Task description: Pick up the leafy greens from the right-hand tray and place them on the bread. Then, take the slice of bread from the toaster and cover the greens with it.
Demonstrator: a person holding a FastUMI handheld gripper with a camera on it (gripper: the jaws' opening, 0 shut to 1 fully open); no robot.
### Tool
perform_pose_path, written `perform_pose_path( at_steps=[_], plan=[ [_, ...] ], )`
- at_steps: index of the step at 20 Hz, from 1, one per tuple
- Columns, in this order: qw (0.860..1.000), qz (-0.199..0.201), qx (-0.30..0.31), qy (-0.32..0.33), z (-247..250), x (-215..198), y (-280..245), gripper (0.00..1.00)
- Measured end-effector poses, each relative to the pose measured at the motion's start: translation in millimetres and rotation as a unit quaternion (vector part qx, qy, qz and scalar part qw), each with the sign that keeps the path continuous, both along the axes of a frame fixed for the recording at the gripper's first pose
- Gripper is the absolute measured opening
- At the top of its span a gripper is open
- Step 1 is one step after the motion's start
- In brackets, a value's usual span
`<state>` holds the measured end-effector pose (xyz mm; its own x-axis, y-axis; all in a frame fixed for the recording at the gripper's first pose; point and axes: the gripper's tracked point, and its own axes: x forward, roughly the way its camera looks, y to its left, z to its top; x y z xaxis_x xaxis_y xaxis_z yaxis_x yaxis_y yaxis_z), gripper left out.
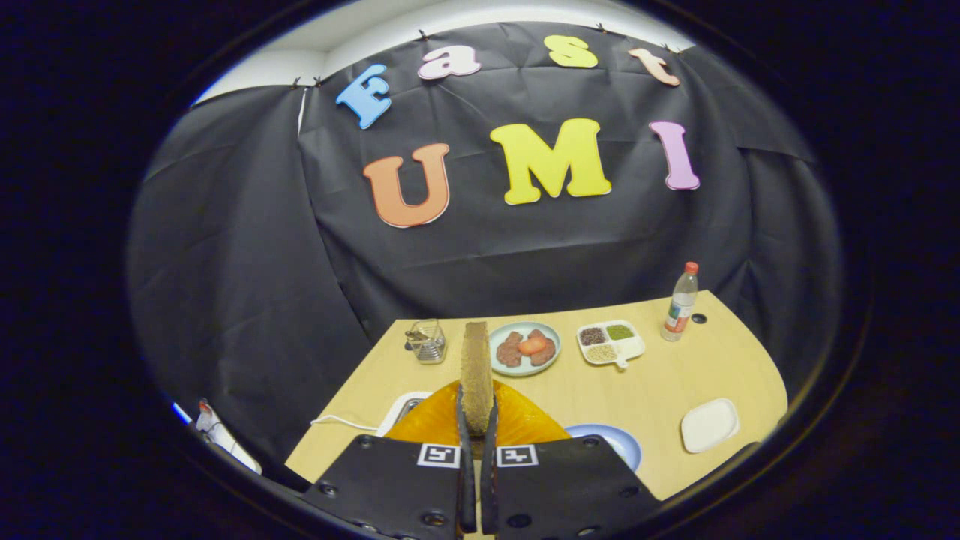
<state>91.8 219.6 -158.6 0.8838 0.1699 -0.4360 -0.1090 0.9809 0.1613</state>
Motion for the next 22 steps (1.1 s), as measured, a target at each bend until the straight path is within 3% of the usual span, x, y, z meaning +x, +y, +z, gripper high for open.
perform_pose_path(
  at_steps=[6, 11, 15, 22],
  plan=[
    [0.998, -0.005, -0.024, 0.050, -78.1, -6.6, -41.6, 0.03],
    [0.995, 0.008, 0.003, 0.096, -136.9, -14.8, -50.0, 0.03],
    [0.992, 0.026, 0.029, 0.118, -159.3, -21.2, -50.1, 0.03],
    [0.988, 0.022, 0.053, 0.145, -186.7, -16.6, -83.6, 0.03]
  ],
)
